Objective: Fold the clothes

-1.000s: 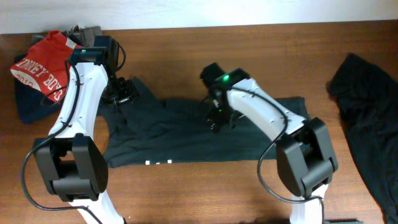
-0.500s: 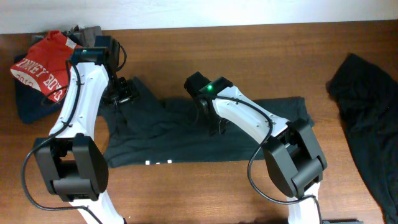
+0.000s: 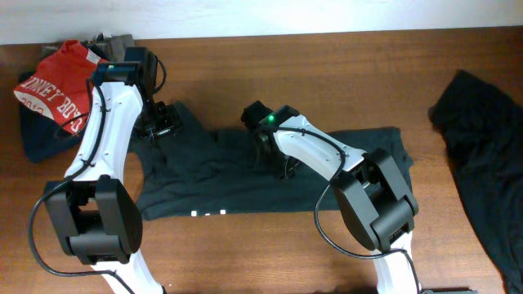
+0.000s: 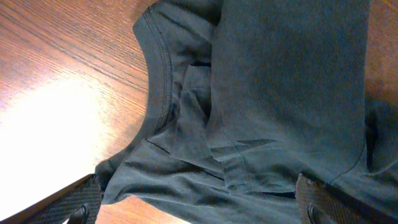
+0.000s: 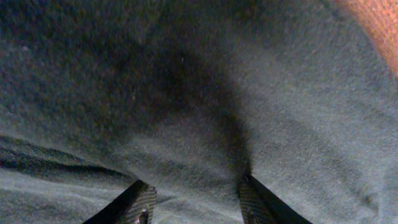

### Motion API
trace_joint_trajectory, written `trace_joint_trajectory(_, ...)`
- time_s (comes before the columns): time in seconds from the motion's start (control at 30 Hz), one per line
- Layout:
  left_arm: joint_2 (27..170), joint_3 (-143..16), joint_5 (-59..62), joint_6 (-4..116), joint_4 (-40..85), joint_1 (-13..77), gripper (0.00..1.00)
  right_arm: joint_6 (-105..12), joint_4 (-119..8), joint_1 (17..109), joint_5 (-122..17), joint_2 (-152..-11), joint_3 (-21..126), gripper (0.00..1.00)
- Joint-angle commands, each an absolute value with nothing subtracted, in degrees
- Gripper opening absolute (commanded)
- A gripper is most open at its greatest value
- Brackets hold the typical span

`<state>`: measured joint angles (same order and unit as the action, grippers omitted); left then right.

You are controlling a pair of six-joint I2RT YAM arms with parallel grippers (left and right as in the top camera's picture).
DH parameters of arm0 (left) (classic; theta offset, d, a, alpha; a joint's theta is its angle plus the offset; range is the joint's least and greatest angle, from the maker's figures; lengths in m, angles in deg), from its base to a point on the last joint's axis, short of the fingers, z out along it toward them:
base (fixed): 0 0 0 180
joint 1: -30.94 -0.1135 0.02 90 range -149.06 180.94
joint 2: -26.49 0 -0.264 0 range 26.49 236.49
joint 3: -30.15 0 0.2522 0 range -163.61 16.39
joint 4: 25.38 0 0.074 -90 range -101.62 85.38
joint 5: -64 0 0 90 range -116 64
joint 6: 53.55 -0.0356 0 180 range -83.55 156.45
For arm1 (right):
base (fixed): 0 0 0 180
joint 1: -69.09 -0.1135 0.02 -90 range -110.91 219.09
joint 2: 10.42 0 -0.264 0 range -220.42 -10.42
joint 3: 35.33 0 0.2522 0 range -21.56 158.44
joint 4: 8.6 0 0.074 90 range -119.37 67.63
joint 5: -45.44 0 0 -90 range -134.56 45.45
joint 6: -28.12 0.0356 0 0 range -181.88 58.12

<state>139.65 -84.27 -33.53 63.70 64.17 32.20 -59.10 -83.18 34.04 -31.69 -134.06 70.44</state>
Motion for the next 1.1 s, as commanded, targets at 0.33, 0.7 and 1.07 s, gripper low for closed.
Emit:
trace_joint_trajectory(0.33, 140.07, -84.03, -33.77, 64.22, 64.46, 32.27, 0.99, -58.88, -82.75, 33.87, -30.32, -134.51, 69.94, 0.04)
trace_joint_trajectory(0.7, 140.07, -84.03, -33.79, 64.22, 64.28, 32.27, 0.99, -60.65, -87.58, 33.91, -30.34, -134.21, 71.45, 0.04)
trace_joint_trajectory(1.07, 140.07, -84.03, -33.77, 64.22, 64.26, 32.27, 0.99, -59.29, -92.01, 33.91, -35.15, -134.12, 75.32, 0.99)
